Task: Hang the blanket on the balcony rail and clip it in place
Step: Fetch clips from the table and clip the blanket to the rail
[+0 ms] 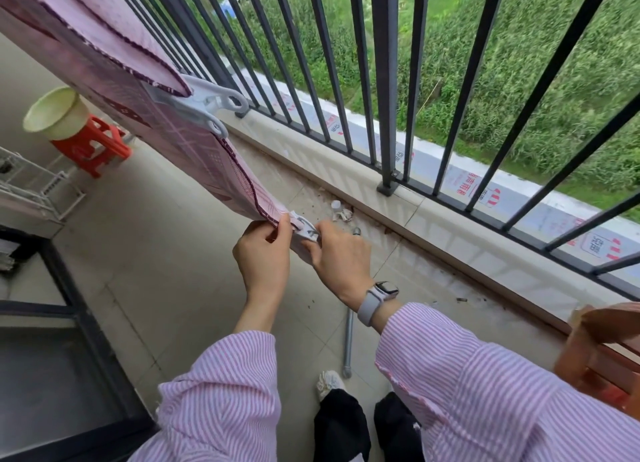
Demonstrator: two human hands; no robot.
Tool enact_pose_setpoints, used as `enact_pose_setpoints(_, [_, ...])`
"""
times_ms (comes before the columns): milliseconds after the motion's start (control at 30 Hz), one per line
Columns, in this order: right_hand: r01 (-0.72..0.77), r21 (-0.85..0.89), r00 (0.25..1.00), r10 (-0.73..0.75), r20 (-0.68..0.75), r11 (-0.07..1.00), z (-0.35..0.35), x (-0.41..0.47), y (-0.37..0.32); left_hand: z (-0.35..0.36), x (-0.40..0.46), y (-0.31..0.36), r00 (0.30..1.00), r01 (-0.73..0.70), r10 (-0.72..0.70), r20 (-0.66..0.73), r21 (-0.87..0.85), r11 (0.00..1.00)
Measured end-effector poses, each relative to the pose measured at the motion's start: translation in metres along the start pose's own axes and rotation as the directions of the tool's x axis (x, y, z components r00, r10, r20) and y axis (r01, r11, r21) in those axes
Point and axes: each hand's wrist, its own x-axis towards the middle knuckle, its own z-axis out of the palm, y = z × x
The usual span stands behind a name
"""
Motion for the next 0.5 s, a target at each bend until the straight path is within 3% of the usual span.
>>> enact_pose_setpoints(200, [-0.092, 0.132, 0.990, 0.076, 0.121, 0.987, 0.002, -0.014, 0.006, -0.002, -0.001, -0.010, 0.999, -0.011, 0.011, 0.033, -0.026, 1.000])
enact_pose_setpoints(333, [-0.134, 0.156, 0.989, 0.123, 0.077, 0.979, -0.009, -0.046, 0.032, 0.011, -0.028, -0.025, 0.973, 0.001, 0.002, 0.229, -0.012, 1.000])
enact_pose_setpoints(400, [-0.225, 0.129, 0.974, 0.222, 0.044, 0.966, -0.019, -0.073, 0.048, 0.019, -0.054, -0.034, 0.926, -0.018, 0.008, 0.376, 0.023, 1.000])
enact_pose_setpoints(500, [-0.405, 0.067, 0.913, 0.407, -0.015, 0.912, -0.031, -0.131, 0.068, 0.031, -0.100, -0.047, 0.791, -0.171, 0.129, 0.598, 0.015, 0.985])
